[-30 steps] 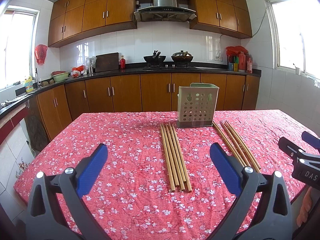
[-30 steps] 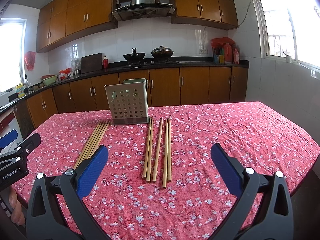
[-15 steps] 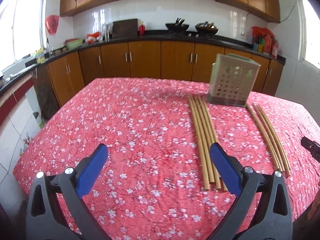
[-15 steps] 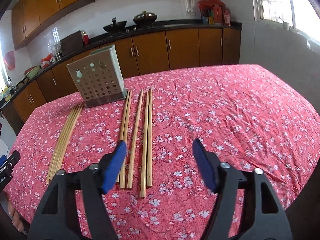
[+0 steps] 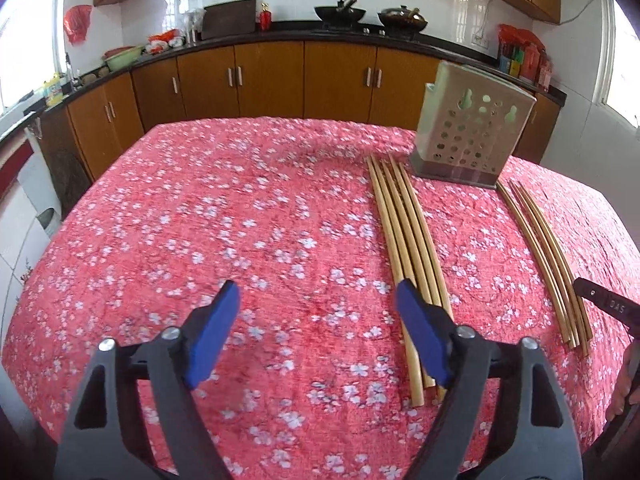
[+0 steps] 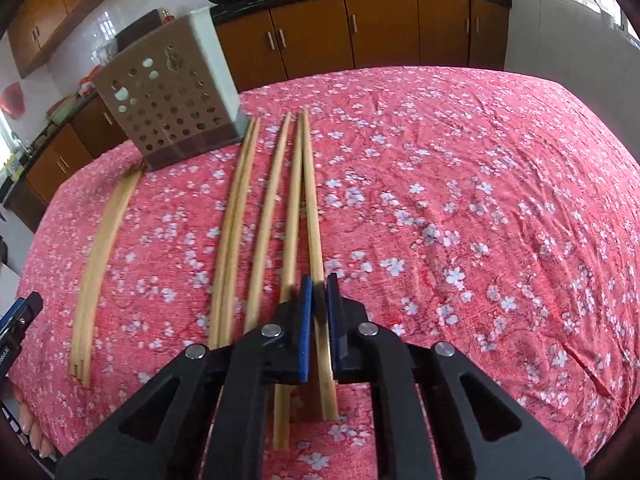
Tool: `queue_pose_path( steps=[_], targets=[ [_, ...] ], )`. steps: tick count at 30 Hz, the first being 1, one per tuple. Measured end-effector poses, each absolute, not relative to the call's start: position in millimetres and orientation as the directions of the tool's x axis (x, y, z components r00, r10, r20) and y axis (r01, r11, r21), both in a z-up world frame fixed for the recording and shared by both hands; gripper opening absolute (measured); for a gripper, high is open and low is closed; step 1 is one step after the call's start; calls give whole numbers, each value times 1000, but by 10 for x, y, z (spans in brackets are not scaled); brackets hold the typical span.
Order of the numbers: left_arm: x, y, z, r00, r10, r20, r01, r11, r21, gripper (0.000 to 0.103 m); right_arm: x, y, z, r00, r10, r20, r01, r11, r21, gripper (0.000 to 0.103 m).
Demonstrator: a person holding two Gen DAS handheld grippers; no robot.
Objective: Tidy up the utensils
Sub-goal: 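Grasp a bamboo chopstick with the right gripper while the left gripper grasps another chopstick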
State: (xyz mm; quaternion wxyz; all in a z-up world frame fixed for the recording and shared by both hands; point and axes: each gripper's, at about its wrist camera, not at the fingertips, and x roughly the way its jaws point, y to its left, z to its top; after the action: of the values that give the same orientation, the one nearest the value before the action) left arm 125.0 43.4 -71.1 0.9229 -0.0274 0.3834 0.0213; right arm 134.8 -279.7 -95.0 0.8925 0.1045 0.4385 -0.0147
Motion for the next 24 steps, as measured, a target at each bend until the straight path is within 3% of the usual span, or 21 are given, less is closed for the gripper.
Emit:
queue_pose_path(
  steps=[10,19,24],
  targets=[
    [1521,184,-894,621,-127,-774,90,992,-91,39,1381,-2901,-950,627,-23,-779,166,980,105,8],
    [1636,79,-963,593,-73,-802,119,993,-3,24,1395,-2867,-949,628,-34,-777,159,984,85,9],
    [1803,202,-958,602,-10,-799,66,997,37,9,1474,-2806,-953,635,-30,-772,112,992,54,9]
  ],
)
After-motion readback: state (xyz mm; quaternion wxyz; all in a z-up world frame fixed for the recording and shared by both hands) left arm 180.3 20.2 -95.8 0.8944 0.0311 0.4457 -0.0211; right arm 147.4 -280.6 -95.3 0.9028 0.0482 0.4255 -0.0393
